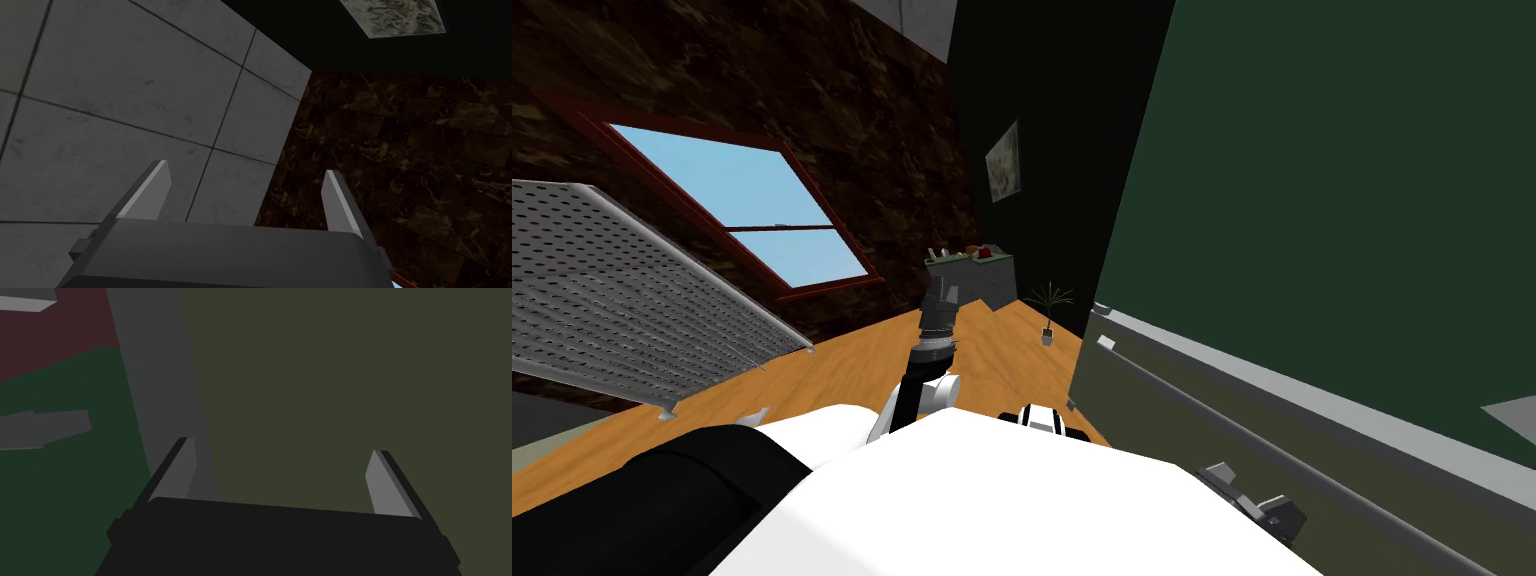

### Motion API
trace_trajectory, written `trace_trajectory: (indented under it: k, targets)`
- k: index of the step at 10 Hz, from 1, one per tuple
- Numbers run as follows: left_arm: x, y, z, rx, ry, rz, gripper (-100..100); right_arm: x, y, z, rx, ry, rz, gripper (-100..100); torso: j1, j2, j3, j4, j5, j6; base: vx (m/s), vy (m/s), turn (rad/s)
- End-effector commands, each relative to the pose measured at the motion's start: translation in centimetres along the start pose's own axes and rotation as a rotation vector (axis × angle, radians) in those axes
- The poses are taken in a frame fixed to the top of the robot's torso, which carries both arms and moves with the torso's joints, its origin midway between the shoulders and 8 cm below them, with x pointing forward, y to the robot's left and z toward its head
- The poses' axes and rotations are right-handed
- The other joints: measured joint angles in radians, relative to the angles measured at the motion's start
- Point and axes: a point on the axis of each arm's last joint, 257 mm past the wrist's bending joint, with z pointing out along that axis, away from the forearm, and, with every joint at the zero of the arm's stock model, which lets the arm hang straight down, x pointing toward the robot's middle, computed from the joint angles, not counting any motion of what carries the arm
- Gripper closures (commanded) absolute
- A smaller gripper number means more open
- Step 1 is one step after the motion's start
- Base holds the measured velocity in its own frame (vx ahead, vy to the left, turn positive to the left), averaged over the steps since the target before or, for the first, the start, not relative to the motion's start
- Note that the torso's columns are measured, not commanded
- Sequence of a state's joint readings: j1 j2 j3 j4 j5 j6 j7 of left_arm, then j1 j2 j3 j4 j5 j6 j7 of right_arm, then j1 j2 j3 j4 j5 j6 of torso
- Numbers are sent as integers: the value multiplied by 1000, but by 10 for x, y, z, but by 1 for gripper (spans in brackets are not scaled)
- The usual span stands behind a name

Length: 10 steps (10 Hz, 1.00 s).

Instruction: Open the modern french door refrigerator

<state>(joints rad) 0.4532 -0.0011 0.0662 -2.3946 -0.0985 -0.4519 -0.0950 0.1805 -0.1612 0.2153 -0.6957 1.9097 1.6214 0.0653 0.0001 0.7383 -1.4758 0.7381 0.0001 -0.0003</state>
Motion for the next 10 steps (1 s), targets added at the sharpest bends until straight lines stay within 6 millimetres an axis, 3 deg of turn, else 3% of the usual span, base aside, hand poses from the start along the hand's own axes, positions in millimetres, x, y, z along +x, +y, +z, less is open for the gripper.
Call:
trace_trajectory:
  k: [1, 10]
  targets:
    - [0, 0, 0, 0, 0, 0, 0, -14, -15, -5, 64, -82, -40, -100, 0, 0, 0, 0, 0, 1, 44, -6, 105]
    - [0, 0, 0, 0, 0, 0, 0, -45, -49, -24, 212, -251, -90, -100, 0, -1, -1, 0, 0, 0, 32, -6, 78]
